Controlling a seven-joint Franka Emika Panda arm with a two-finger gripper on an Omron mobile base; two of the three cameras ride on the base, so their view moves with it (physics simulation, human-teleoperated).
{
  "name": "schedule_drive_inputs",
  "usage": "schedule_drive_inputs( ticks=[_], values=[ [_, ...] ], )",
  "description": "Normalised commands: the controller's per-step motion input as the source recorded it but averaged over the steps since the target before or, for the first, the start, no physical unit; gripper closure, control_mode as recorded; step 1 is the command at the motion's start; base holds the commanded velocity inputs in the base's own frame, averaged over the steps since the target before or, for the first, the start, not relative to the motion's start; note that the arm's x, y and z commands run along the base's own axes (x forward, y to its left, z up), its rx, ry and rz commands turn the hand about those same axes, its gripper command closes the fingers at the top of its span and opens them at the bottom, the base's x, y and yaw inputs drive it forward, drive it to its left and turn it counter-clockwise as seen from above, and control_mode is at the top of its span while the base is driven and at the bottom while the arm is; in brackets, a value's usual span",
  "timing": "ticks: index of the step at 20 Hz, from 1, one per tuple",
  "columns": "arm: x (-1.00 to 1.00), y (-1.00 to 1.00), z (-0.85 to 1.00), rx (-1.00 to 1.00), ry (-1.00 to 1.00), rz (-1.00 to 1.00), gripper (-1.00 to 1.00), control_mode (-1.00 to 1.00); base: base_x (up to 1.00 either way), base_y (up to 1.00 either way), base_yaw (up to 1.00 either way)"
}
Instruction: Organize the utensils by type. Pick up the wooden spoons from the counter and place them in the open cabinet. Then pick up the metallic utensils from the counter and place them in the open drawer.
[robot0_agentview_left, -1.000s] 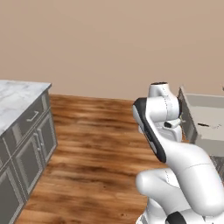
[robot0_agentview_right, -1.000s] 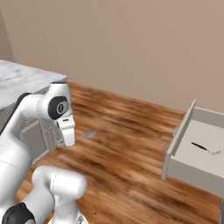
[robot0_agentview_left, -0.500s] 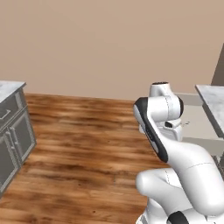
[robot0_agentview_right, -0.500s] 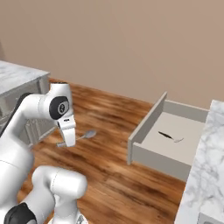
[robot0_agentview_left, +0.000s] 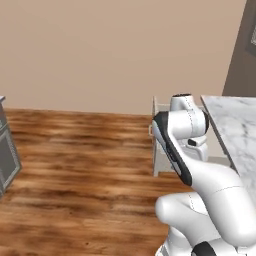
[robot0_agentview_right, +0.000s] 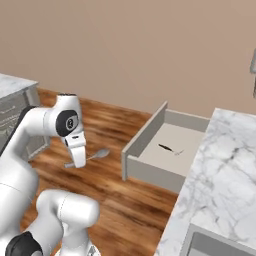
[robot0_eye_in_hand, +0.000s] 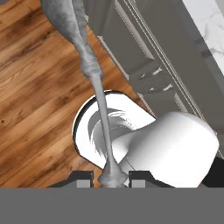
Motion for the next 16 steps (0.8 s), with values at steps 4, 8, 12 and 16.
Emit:
schedule_drive_inputs(
  ticks=[4, 8, 12, 16],
  values=[
    [0.0, 0.0, 0.0, 0.0, 0.0, 0.0, 1.0, 1.0, 0.28, -0.64, -0.15],
    [0.0, 0.0, 0.0, 0.0, 0.0, 0.0, 1.0, 1.0, 0.46, -0.52, -0.16],
    [0.0, 0.0, 0.0, 0.0, 0.0, 0.0, 1.0, 1.0, 0.53, -0.43, -0.16],
    [0.0, 0.0, 0.0, 0.0, 0.0, 0.0, 1.0, 1.0, 0.53, -0.46, -0.17]
  ],
)
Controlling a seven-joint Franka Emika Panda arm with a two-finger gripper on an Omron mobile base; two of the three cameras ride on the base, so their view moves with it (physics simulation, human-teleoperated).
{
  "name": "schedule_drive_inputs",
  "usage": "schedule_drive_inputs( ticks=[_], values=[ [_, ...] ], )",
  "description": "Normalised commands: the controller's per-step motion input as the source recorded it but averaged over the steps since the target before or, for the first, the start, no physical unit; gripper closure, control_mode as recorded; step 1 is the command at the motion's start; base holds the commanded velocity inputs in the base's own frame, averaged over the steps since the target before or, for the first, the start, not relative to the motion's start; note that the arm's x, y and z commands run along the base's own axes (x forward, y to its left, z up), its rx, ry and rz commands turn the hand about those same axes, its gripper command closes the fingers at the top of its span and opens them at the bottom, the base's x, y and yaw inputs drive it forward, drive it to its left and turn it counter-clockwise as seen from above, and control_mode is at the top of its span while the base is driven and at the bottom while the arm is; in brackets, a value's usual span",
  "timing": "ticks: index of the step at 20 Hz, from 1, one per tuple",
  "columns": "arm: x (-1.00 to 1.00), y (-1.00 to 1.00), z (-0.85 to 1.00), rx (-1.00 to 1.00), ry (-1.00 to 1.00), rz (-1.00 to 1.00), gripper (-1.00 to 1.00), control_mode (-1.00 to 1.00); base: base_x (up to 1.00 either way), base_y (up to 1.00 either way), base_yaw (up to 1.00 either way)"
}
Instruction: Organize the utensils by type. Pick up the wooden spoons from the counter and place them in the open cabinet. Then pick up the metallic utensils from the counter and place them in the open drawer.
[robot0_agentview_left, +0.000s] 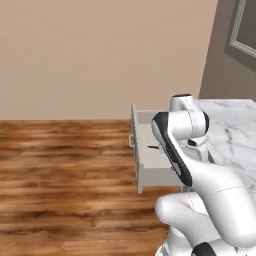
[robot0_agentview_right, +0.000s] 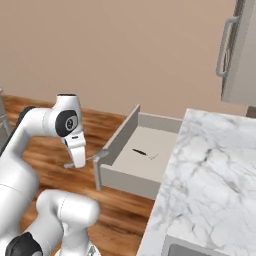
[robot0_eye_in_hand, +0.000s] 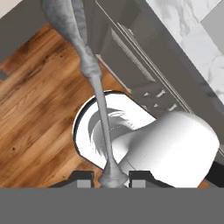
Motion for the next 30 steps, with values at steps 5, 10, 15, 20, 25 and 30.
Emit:
schedule_drive_inputs(
  ticks=[5, 10, 15, 20, 25, 30],
  values=[
    [0.0, 0.0, 0.0, 0.0, 0.0, 0.0, 1.0, 1.0, 0.52, -0.47, -0.17],
    [0.0, 0.0, 0.0, 0.0, 0.0, 0.0, 1.0, 1.0, 0.44, -0.36, -0.18],
    [0.0, 0.0, 0.0, 0.0, 0.0, 0.0, 1.0, 1.0, 0.43, -0.36, -0.19],
    [0.0, 0.0, 0.0, 0.0, 0.0, 0.0, 1.0, 1.0, 0.41, -0.33, -0.18],
    [0.0, 0.0, 0.0, 0.0, 0.0, 0.0, 1.0, 1.0, 0.41, -0.29, -0.17],
    [0.0, 0.0, 0.0, 0.0, 0.0, 0.0, 1.0, 1.0, 0.49, -0.26, -0.17]
  ],
)
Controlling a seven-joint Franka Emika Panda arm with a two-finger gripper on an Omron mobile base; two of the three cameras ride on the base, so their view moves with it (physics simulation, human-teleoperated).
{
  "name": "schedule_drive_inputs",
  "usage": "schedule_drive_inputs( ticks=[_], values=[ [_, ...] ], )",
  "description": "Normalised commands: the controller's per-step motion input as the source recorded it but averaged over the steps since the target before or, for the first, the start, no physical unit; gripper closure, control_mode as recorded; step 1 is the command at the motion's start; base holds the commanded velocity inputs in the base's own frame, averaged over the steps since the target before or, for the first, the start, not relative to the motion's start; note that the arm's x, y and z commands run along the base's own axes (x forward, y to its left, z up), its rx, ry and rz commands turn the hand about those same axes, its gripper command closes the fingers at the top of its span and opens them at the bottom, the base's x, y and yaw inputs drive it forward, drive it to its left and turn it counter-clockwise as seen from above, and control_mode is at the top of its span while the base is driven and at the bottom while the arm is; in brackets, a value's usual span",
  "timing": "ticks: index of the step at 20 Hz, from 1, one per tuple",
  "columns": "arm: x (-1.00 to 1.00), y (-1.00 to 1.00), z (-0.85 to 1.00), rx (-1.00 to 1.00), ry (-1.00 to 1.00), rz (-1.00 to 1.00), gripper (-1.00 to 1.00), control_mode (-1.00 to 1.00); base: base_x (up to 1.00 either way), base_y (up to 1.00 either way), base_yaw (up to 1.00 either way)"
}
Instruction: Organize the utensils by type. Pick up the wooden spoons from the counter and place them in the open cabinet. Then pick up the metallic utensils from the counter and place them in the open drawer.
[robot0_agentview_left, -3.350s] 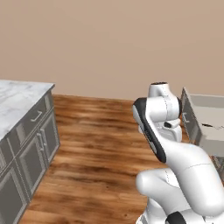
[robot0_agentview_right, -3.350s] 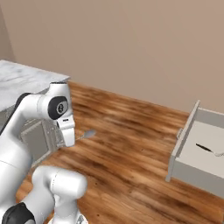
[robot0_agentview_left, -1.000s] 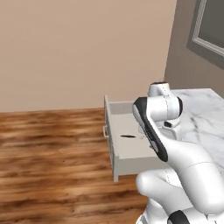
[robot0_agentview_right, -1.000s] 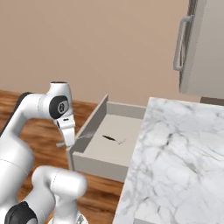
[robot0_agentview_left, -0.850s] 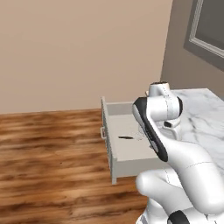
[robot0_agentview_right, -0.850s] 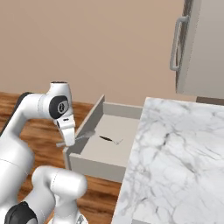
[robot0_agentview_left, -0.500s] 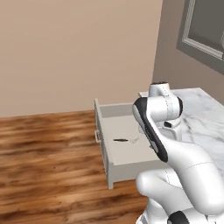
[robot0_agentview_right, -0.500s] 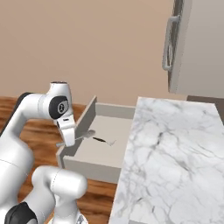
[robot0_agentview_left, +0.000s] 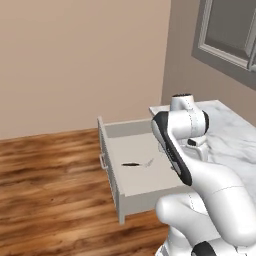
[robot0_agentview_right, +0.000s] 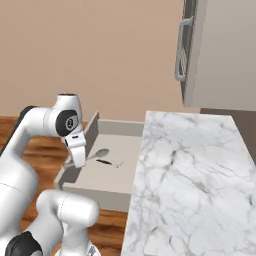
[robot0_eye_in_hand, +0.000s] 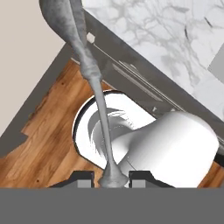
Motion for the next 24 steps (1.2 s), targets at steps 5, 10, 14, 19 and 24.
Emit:
schedule_drive_inputs(
  ticks=[5, 10, 14, 19, 24],
  values=[
    [0.09, -0.03, 0.01, 0.0, 0.0, -0.03, 1.0, -1.0, 0.35, -0.17, -0.13],
    [0.63, -0.07, 0.0, 0.0, 0.0, -0.13, 1.0, -1.0, 0.0, 0.0, 0.0],
    [0.76, 0.0, -0.02, 0.0, 0.0, -0.08, 1.0, -1.0, 0.0, 0.0, 0.0],
    [0.72, 0.06, -0.26, 0.0, -0.04, -0.01, 1.0, -1.0, 0.0, 0.0, 0.0],
    [0.53, 0.14, -0.63, 0.0, -0.12, 0.02, 1.0, -1.0, 0.0, 0.0, 0.0]
  ],
)
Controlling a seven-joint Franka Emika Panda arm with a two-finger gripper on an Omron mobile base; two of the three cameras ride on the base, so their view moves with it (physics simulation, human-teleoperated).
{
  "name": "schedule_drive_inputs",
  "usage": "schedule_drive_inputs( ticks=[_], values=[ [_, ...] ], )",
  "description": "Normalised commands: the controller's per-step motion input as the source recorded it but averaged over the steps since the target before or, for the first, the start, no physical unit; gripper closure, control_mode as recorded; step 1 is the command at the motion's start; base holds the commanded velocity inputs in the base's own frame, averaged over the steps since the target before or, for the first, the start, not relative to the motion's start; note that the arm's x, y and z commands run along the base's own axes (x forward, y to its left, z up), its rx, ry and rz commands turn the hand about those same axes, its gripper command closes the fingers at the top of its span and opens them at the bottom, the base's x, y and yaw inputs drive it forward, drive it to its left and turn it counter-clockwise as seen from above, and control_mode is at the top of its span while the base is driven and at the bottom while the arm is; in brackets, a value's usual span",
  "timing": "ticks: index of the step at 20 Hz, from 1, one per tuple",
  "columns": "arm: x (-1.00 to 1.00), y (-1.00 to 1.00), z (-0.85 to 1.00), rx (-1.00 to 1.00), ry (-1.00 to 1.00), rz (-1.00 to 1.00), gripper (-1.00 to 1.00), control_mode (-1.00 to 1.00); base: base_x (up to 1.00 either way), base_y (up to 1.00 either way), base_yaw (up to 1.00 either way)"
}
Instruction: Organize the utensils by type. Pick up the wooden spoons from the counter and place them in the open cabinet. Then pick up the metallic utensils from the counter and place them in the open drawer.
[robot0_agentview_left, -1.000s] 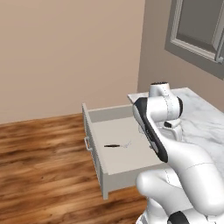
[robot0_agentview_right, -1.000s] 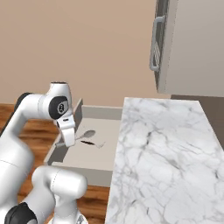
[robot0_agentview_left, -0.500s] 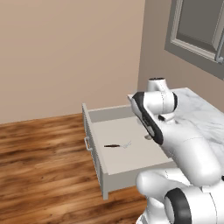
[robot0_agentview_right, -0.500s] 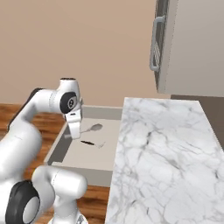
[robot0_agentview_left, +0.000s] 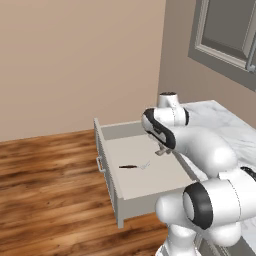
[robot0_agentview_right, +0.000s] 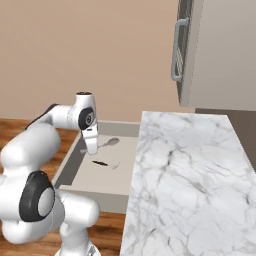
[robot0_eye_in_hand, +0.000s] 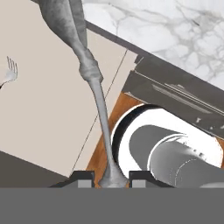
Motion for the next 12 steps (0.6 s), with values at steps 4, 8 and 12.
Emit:
schedule_drive_inputs(
  ticks=[4, 8, 12],
  values=[
    [0.5, 0.32, -0.8, -0.03, -0.1, 0.03, 1.0, -1.0, 0.0, 0.0, 0.0],
    [0.33, 0.45, -0.91, -0.08, -0.1, 0.03, 1.0, -1.0, 0.0, 0.0, 0.0],
    [0.0, 0.1, -0.71, -0.04, -0.2, 0.01, 1.0, -1.0, 0.0, 0.0, 0.0]
  ],
)
